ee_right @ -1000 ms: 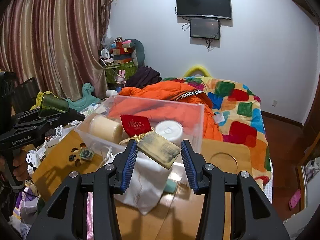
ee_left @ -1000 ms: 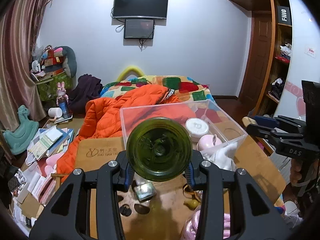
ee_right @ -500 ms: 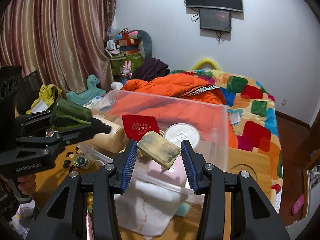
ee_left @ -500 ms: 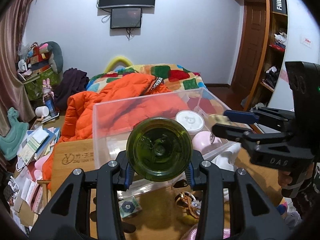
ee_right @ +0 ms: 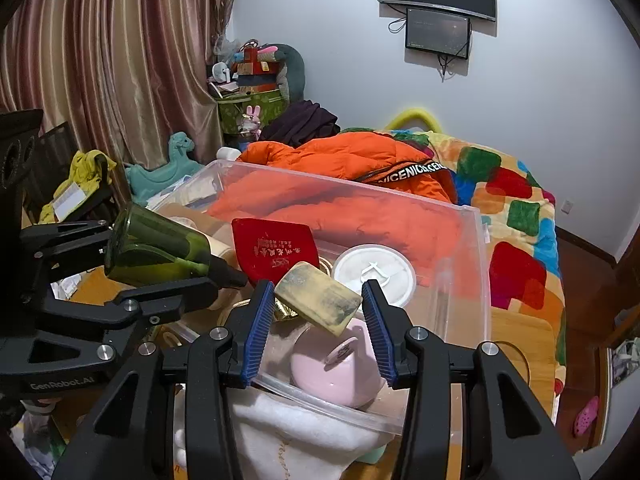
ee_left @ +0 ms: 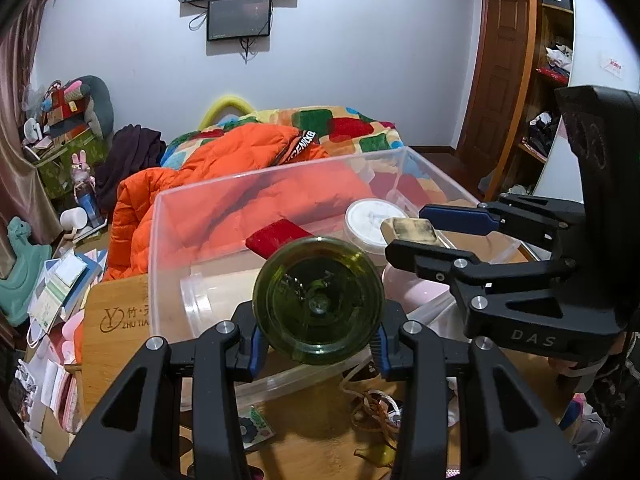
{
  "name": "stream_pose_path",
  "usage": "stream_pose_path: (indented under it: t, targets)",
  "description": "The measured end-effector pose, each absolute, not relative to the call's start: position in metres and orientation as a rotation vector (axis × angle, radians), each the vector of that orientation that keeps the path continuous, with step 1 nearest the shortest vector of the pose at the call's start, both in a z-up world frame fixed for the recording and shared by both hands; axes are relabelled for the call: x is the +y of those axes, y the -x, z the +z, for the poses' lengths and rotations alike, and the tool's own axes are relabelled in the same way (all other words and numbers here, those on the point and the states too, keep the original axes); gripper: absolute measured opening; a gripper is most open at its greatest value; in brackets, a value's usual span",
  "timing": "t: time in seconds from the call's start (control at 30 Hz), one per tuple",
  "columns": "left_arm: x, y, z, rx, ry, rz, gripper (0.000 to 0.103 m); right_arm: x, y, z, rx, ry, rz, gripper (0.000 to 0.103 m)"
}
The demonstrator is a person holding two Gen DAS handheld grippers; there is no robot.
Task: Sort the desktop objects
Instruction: 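Carry the green bottle in the left gripper over the bin while the right carries the soap bar, then lower the green bottle into the bin and open the left gripper while the right releases the soap, then withdraw the left gripper from the bin while the right moves toward the white cloth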
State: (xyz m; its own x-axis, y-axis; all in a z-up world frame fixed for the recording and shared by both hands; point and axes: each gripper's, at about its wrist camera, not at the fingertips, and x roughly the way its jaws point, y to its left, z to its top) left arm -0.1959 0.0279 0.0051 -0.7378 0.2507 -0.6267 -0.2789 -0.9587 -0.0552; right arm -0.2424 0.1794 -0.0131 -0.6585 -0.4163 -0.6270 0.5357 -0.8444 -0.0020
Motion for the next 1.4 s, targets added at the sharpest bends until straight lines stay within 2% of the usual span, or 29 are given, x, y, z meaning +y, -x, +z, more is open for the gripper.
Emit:
stream_pose_path:
  t: [0.47,0.7,0.93,1.03,1.2,1.27,1.4]
  targets:
    - [0.033,0.187,0.012,0.097,0.930,2.712,0.043,0.183,0.238,-0.014,0.288,-0.865,-2.470,0.043]
    - [0.031,0.174,0.025,0.096,0.889,2.724,0.050,0.198,0.225,0.003,0.266,-0.814,-2.527,0.060]
    - [0.021,0.156,0.040,0.035,0.840,2.745,0.053,0.209,0.206,0.017,0.227,-0.791,-2.546,0.067]
    - [0.014,0.147,0.046,0.024,0.823,2.767,0.058,0.214,0.196,0.021,0.207,-0.781,-2.557,0.076]
    - [0.001,0.133,0.052,0.014,0.812,2.805,0.061,0.220,0.179,0.025,0.181,-0.767,-2.573,0.077]
    - [-0.004,0.128,0.051,0.011,0.811,2.826,0.069,0.221,0.175,0.025,0.175,-0.770,-2.572,0.078]
    - [-0.017,0.119,0.044,0.003,0.828,2.858,0.070,0.223,0.169,0.022,0.167,-0.779,-2.579,0.078]
